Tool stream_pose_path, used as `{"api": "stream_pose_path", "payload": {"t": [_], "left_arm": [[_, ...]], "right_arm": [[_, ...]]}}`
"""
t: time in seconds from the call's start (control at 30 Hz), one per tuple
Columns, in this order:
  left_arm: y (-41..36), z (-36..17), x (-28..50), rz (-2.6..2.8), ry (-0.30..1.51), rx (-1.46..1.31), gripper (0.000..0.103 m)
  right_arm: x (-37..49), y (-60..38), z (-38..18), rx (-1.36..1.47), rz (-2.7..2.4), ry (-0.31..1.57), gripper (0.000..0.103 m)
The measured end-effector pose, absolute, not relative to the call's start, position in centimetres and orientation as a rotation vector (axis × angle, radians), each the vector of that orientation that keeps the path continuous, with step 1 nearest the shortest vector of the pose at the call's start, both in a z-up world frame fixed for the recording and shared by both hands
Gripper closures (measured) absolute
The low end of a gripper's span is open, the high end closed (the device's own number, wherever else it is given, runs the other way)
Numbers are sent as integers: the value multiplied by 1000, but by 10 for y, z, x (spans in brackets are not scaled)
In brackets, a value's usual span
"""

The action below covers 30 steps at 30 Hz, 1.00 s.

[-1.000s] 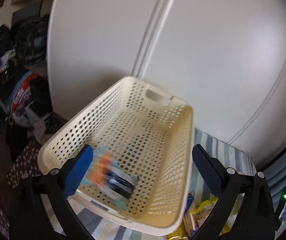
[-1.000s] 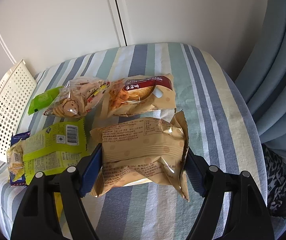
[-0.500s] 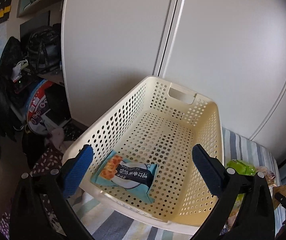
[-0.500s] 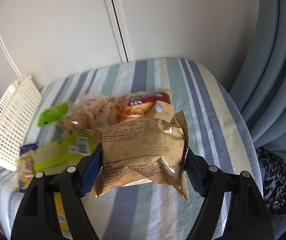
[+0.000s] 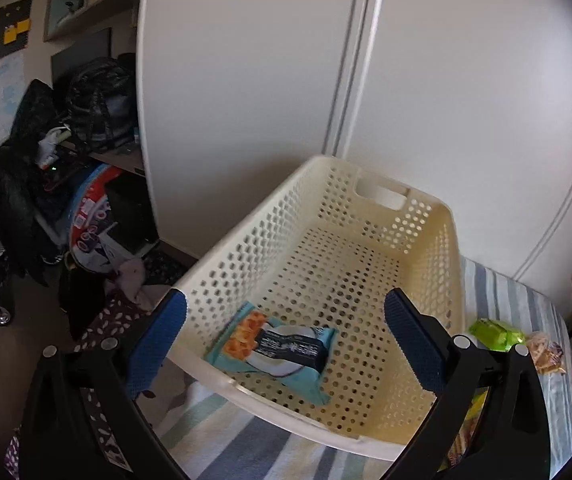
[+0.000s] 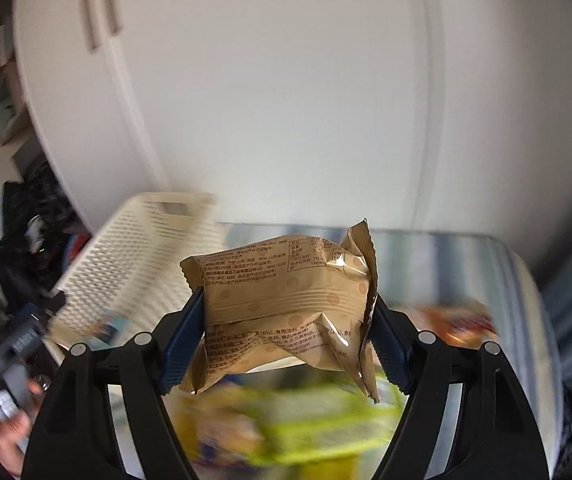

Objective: Organize snacks
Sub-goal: 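Carry the tan bag with the right gripper and release it into the basket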

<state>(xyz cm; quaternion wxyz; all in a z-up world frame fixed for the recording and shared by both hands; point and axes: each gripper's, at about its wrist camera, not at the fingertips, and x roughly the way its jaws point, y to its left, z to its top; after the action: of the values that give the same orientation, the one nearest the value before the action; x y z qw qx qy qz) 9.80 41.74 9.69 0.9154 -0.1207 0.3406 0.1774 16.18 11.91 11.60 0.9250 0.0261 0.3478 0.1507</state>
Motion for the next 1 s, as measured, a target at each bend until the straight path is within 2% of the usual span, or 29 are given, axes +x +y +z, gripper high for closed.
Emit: {"api": "stream_pose_path", "payload": {"t": [0.33,0.5,0.53,0.57,1.0], "left_arm": [[430,102,93,422,666,-247,2],[431,103,92,425,661,-244,2],[430,103,91,425,660,-246,2],[431,104,91,425,658,-247,2],[417,114,87,365,615,-218,2]], "right_arm": [[191,236,119,-31,452,730,27],[200,264,113,-47,480,757,23],[201,266,111,-46,482,756,19],[202,268,112,-46,479,751,11],[186,237,114,-15,416,720,10]]}}
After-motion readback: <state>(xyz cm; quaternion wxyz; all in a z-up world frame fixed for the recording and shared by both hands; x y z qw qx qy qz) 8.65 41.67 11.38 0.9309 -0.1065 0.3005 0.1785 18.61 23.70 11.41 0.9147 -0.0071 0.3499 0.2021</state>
